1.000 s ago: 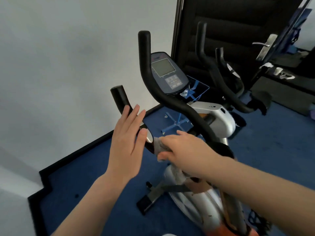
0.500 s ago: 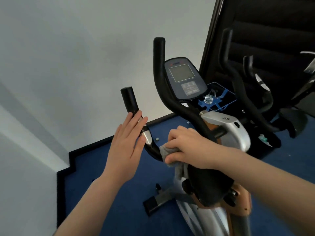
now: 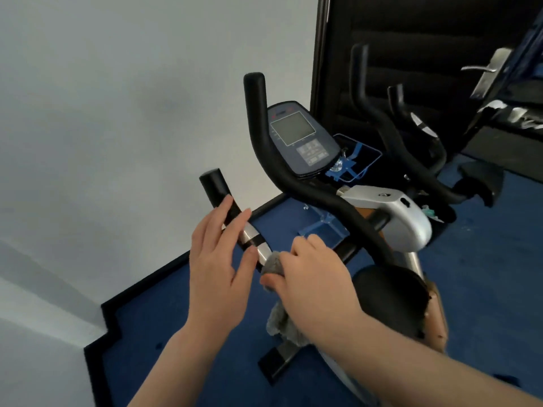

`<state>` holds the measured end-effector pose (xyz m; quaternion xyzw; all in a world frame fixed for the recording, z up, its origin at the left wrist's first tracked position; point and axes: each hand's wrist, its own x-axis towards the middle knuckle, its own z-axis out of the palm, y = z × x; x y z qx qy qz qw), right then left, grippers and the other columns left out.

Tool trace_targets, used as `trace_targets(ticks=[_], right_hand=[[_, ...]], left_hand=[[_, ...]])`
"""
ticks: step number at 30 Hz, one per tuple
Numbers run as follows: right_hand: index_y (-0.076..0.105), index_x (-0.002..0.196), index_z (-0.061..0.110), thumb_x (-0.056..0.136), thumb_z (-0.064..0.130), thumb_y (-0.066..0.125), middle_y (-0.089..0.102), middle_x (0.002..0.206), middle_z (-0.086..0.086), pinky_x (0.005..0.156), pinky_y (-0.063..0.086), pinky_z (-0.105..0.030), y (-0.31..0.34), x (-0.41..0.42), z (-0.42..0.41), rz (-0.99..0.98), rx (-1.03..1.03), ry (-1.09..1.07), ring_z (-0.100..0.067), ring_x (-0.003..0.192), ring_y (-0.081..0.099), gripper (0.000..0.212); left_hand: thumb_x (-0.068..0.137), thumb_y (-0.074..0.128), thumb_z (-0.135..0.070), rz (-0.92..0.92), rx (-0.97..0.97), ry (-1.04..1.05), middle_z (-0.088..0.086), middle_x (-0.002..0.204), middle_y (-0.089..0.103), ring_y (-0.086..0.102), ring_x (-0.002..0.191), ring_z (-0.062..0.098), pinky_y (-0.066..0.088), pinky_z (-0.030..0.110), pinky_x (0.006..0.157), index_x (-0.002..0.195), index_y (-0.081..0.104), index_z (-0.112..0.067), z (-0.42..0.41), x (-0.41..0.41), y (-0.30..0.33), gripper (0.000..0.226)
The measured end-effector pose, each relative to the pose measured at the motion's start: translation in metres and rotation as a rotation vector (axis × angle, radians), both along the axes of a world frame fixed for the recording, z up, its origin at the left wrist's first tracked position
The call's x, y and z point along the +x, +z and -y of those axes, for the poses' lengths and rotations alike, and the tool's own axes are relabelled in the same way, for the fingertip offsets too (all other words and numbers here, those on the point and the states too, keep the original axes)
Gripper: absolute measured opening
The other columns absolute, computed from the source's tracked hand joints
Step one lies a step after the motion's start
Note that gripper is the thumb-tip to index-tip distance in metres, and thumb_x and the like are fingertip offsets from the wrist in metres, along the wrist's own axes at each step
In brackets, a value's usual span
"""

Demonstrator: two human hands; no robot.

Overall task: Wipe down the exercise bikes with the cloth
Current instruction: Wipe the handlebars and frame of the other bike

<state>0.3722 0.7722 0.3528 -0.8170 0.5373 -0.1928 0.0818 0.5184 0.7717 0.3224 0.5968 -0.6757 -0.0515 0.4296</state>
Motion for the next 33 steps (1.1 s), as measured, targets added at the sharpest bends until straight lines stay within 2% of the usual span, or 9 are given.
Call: trace_targets(ticks=[6, 12, 17, 19, 22, 25, 27, 30, 33], right_hand=[[0.058, 0.1, 0.023, 0.087, 0.057, 0.043, 0.039, 0.091, 0.006, 0.084, 0.036, -0.023, -0.001, 0.03, -0.005, 0.074, 0.021, -0.198, -0.012, 0.093, 0.036, 0.04], [0.061, 0.096, 0.014, 0.093, 0.044, 0.047, 0.043, 0.091, 0.0, 0.082, 0.036, -0.025, 0.027, 0.081, 0.042, 0.147, -0.031, -0.216, -0.017, 0.098, 0.041, 0.033], [0.063, 0.107, 0.012, 0.092, 0.032, 0.055, 0.051, 0.099, -0.002, 0.083, 0.043, -0.028, 0.031, 0.111, 0.055, 0.535, -0.125, -0.276, -0.014, 0.099, 0.042, 0.026], [0.061, 0.113, 0.012, 0.092, 0.031, 0.055, 0.051, 0.103, -0.002, 0.086, 0.045, -0.031, 0.032, 0.114, 0.056, 0.563, -0.127, -0.281, -0.015, 0.102, 0.042, 0.029], [0.062, 0.104, 0.012, 0.091, 0.033, 0.057, 0.049, 0.096, -0.002, 0.078, 0.043, -0.03, 0.026, 0.095, 0.05, 0.409, -0.089, -0.206, -0.015, 0.096, 0.041, 0.025], [0.064, 0.103, 0.014, 0.088, 0.04, 0.06, 0.047, 0.091, 0.001, 0.072, 0.041, -0.027, 0.016, 0.065, 0.035, 0.256, -0.073, -0.103, -0.009, 0.089, 0.037, 0.03], [0.065, 0.106, 0.018, 0.085, 0.047, 0.059, 0.05, 0.093, 0.001, 0.075, 0.044, -0.032, 0.017, 0.043, 0.029, 0.193, 0.002, -0.033, -0.011, 0.089, 0.041, 0.035], [0.066, 0.098, 0.018, 0.084, 0.057, 0.055, 0.055, 0.095, 0.001, 0.083, 0.039, -0.036, 0.018, -0.003, 0.025, -0.15, 0.12, 0.13, -0.015, 0.091, 0.045, 0.043], [0.061, 0.116, 0.029, 0.083, 0.058, 0.056, 0.051, 0.11, 0.009, 0.097, 0.028, -0.03, 0.016, -0.046, 0.024, -0.362, 0.181, 0.272, -0.011, 0.106, 0.041, 0.045]], left_hand=[[0.09, 0.05, -0.028, -0.075, -0.086, -0.103, -0.016, 0.156, 0.021, 0.019, 0.143, 0.0, 0.018, 0.015, 0.114, 0.145, 0.034, -0.029, 0.026, 0.041, 0.018, 0.057], [0.097, 0.035, -0.031, -0.202, -0.044, -0.283, -0.015, 0.15, 0.036, 0.029, 0.14, 0.002, 0.025, 0.023, 0.114, 0.142, 0.039, -0.029, 0.044, 0.063, 0.027, 0.045], [0.097, 0.034, -0.029, -0.311, -0.05, -0.404, -0.015, 0.147, 0.041, 0.036, 0.137, 0.004, 0.032, 0.028, 0.113, 0.137, 0.037, -0.038, 0.045, 0.071, 0.031, 0.041], [0.097, 0.034, -0.029, -0.363, -0.036, -0.415, -0.013, 0.147, 0.042, 0.037, 0.137, 0.007, 0.033, 0.037, 0.113, 0.137, 0.036, -0.042, 0.044, 0.068, 0.03, 0.042], [0.097, 0.033, -0.032, -0.374, -0.037, -0.378, -0.01, 0.15, 0.039, 0.031, 0.14, 0.006, 0.03, 0.04, 0.115, 0.14, 0.037, -0.036, 0.042, 0.064, 0.026, 0.044], [0.098, 0.032, -0.032, -0.302, -0.062, -0.318, -0.01, 0.158, 0.021, 0.013, 0.147, 0.007, 0.016, 0.03, 0.119, 0.147, 0.028, -0.029, 0.04, 0.048, 0.018, 0.049], [0.098, 0.032, -0.03, -0.229, -0.081, -0.271, -0.007, 0.16, 0.011, 0.002, 0.149, 0.012, 0.006, 0.027, 0.12, 0.148, 0.03, -0.02, 0.034, 0.031, 0.013, 0.051], [0.098, 0.033, -0.03, -0.188, -0.061, -0.237, -0.007, 0.161, 0.009, -0.005, 0.149, 0.013, 0.003, 0.029, 0.12, 0.145, 0.036, -0.017, 0.023, 0.007, 0.005, 0.049], [0.096, 0.036, -0.032, -0.155, -0.017, -0.224, -0.008, 0.16, 0.016, -0.001, 0.148, 0.01, 0.007, 0.038, 0.12, 0.143, 0.039, -0.022, 0.013, -0.007, -0.005, 0.048]])
